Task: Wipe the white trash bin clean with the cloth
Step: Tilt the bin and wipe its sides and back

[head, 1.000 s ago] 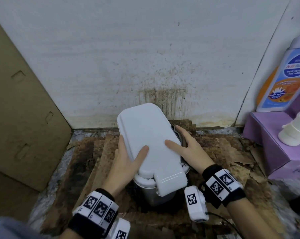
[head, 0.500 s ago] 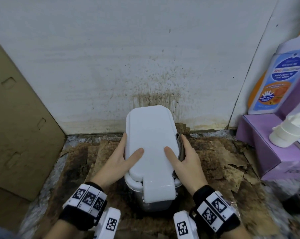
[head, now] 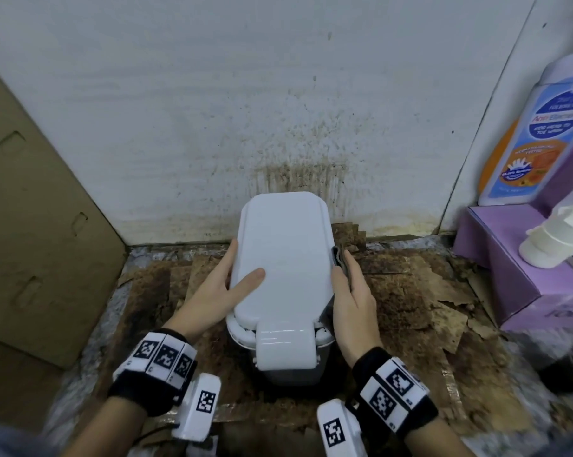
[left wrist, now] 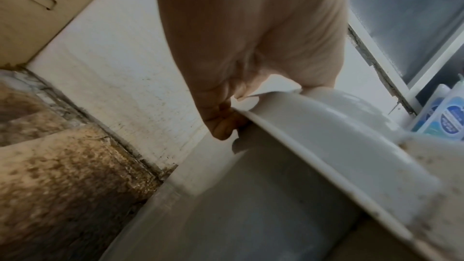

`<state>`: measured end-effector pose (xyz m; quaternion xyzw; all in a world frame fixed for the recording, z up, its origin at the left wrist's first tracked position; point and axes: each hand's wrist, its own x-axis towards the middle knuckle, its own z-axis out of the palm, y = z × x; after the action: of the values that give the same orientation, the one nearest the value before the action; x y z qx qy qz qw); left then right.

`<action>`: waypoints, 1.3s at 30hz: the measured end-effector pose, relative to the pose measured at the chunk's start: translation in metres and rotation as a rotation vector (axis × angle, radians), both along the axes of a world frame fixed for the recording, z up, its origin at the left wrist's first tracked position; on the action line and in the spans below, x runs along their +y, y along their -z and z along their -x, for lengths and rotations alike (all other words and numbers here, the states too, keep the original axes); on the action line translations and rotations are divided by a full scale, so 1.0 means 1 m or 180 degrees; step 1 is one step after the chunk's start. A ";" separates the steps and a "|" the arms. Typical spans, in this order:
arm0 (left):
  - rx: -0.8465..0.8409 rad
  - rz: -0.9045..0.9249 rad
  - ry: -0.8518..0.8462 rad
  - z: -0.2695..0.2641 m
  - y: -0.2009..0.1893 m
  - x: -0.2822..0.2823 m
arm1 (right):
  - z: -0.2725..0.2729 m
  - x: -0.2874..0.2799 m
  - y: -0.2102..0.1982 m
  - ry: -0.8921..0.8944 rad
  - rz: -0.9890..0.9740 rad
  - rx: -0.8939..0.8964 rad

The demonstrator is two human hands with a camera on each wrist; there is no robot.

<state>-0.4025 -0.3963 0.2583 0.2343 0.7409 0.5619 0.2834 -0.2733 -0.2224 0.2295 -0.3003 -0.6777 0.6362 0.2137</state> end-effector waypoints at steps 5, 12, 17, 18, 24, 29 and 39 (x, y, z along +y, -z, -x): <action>0.0374 0.0600 -0.0097 0.004 -0.002 -0.007 | 0.003 0.002 0.001 0.0055 0.0054 0.0055; 0.2119 0.1330 -0.0121 -0.007 -0.014 -0.009 | 0.006 -0.005 -0.005 -0.0119 -0.0045 0.0174; 0.2193 0.1215 0.0059 -0.018 -0.015 -0.001 | 0.014 -0.016 -0.007 -0.0444 0.0237 0.0428; 0.2185 0.1214 0.0070 -0.019 -0.014 -0.001 | 0.017 -0.019 -0.006 -0.0492 0.0322 0.0445; 0.2060 0.1396 -0.0200 -0.015 -0.015 -0.009 | 0.038 -0.026 0.006 -0.0447 0.1408 0.0623; 0.2158 0.1505 -0.0259 -0.016 -0.011 -0.014 | 0.044 -0.029 0.012 -0.0073 0.1562 0.0589; 0.2072 0.1425 -0.0268 0.003 -0.004 -0.025 | 0.046 -0.081 0.028 -0.0655 0.0241 0.0546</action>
<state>-0.4058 -0.4215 0.2620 0.3021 0.9052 0.2940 0.0546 -0.3192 -0.3034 0.2015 -0.1815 -0.6597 0.7033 0.1929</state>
